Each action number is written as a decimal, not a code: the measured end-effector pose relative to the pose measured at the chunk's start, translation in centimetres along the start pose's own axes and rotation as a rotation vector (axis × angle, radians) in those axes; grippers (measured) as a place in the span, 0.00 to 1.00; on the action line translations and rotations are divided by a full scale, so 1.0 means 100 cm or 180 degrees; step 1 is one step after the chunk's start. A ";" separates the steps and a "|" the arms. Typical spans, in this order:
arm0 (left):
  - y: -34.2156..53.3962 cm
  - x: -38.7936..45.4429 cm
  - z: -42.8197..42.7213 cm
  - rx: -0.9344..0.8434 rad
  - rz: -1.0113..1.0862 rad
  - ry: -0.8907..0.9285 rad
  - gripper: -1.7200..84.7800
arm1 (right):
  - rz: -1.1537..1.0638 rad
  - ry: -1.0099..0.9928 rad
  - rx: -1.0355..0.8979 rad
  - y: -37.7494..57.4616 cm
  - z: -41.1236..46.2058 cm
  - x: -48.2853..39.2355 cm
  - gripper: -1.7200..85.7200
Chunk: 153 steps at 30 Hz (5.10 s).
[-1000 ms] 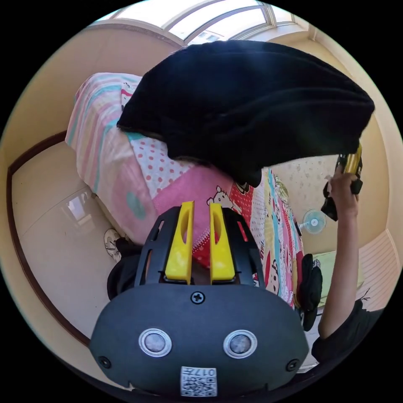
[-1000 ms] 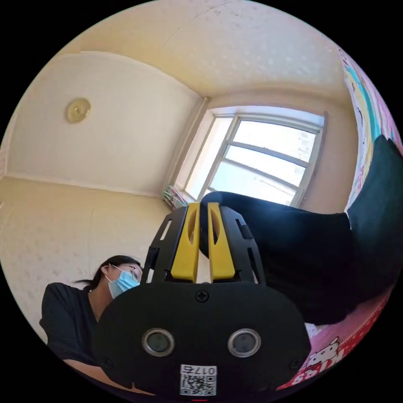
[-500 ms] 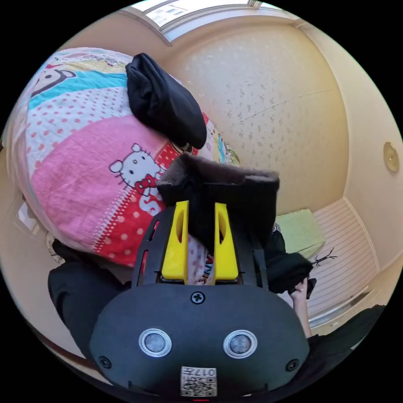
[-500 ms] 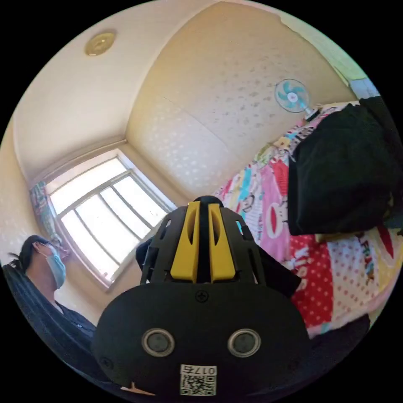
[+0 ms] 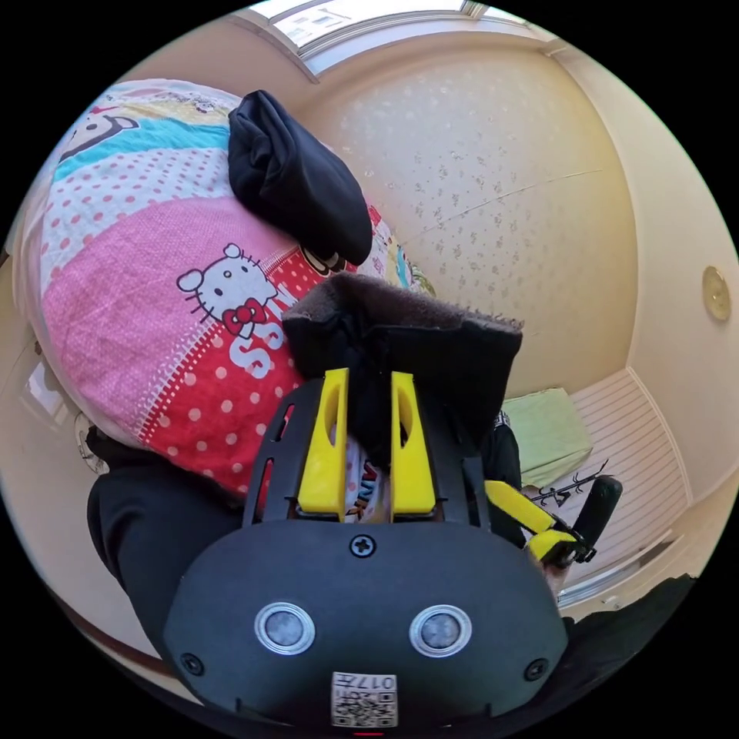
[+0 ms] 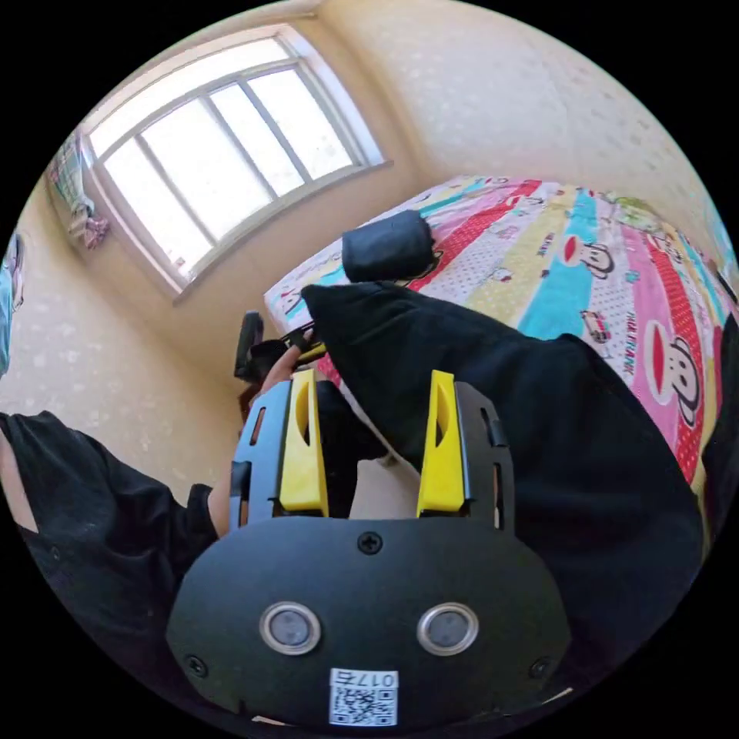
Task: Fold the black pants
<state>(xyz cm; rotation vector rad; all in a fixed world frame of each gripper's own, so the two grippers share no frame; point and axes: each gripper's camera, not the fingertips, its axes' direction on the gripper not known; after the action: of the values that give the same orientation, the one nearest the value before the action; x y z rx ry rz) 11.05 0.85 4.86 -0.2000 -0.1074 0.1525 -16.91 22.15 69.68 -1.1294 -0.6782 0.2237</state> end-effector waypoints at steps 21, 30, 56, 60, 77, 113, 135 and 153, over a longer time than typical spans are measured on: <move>0.093 0.033 0.015 0.0790 0.0206 -0.0389 0.25 | -0.0485 0.2160 0.1520 -0.168 -0.261 -0.101 0.07; 0.104 0.123 -0.011 0.0622 0.1545 0.2346 0.23 | -0.0741 0.1810 0.2351 -0.065 -0.473 -0.167 0.06; 0.110 0.503 -0.212 0.2043 0.2939 0.1869 0.10 | -0.0542 0.1299 0.4000 0.130 -0.809 -0.149 0.06; 0.016 0.508 -0.107 0.1838 0.2695 0.1302 0.10 | 0.0018 0.1080 0.3701 0.047 -0.778 -0.013 0.07; -0.020 0.017 0.313 -0.0945 0.1742 -0.0594 0.16 | 0.1675 0.0466 0.0887 0.169 -0.188 0.347 0.14; 0.278 -0.135 0.164 -0.2434 0.1384 -0.0649 0.13 | 0.2701 -0.0048 0.0283 0.603 -0.043 -0.065 0.17; 0.308 -0.028 0.143 -0.2974 0.1739 0.0029 0.06 | 0.0704 0.0143 -0.0110 0.514 -0.202 -0.378 0.09; 0.245 -0.105 0.013 -0.2500 0.1319 0.0766 0.06 | 0.2698 0.1020 0.0676 0.290 -0.157 0.038 0.18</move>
<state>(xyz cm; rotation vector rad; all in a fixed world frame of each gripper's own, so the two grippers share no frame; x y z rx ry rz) -2.89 23.11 0.10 -1.0235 0.1229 0.4954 0.35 24.63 41.46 -1.1577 0.1413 0.7937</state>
